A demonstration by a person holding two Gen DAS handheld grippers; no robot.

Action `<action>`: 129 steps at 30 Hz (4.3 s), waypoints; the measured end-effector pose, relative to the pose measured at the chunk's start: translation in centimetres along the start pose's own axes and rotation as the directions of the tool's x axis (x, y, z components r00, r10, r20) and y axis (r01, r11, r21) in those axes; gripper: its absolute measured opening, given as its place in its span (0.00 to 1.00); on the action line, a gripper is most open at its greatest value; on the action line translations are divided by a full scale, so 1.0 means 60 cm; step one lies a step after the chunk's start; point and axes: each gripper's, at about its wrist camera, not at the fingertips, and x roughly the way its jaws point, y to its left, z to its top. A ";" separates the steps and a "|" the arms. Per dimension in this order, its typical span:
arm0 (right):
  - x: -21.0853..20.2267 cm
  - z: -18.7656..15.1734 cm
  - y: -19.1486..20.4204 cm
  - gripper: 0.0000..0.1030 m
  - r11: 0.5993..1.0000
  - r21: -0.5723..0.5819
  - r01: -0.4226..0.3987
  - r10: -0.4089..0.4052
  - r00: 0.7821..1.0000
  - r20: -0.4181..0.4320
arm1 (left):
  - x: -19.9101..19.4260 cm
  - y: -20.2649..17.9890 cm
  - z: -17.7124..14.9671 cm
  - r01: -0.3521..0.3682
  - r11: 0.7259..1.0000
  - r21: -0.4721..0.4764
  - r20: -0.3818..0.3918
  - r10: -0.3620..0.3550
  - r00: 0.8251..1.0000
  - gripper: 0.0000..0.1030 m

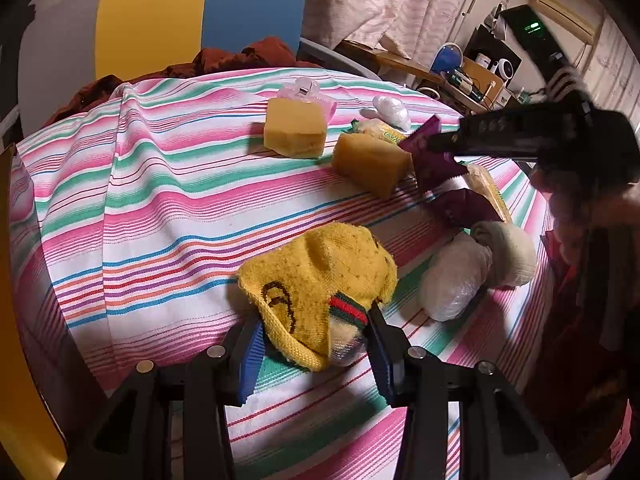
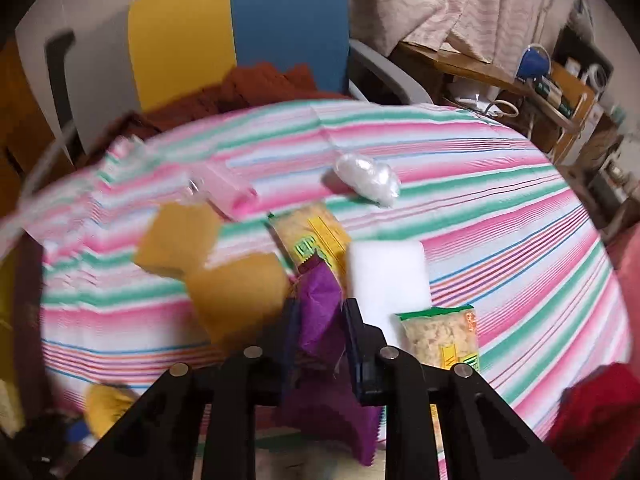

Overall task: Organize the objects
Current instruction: 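Grasp purple snack packet with right tool while left tool holds yellow cloth, then carry cloth and packet over the gold tray and open both tools, then withdraw both tools from the tray toward the remaining table items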

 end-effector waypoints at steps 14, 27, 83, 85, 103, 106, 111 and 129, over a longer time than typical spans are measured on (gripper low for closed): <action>-0.029 0.006 -0.025 0.12 0.981 0.112 -0.159 0.151 0.985 0.078 | -0.007 -0.008 -0.006 -0.022 0.999 0.028 -0.005 0.022 1.000 0.42; 0.063 -0.003 0.009 0.35 0.996 -0.089 0.019 -0.028 0.994 -0.105 | -0.008 0.002 -0.008 0.007 1.000 -0.001 -0.003 -0.007 1.000 0.41; -0.183 -0.188 0.534 0.82 0.689 -0.475 -0.548 0.556 0.819 -0.139 | -0.398 0.386 -0.144 -0.375 0.696 -0.613 0.133 0.558 0.819 0.52; -0.190 -0.189 0.529 0.84 0.698 -0.476 -0.535 0.555 0.824 -0.112 | -0.406 0.373 -0.143 -0.385 0.697 -0.605 0.147 0.573 0.806 0.52; -0.228 -0.175 0.448 0.95 0.796 -0.456 -0.398 0.487 0.868 0.094 | -0.394 0.272 -0.115 -0.419 0.784 -0.457 0.201 0.550 0.810 0.52; -0.220 -0.173 0.431 0.95 0.812 -0.438 -0.385 0.468 0.879 0.095 | -0.382 0.259 -0.110 -0.406 0.803 -0.437 0.201 0.526 0.826 0.52; -0.199 -0.165 0.393 0.95 0.847 -0.385 -0.365 0.428 0.899 0.089 | -0.365 0.238 -0.103 -0.372 0.840 -0.395 0.212 0.477 0.853 0.52; -0.137 -0.059 0.134 0.96 0.967 -0.043 -0.251 0.254 0.961 0.113 | -0.294 0.161 -0.060 -0.312 0.917 -0.249 0.178 0.360 0.916 0.52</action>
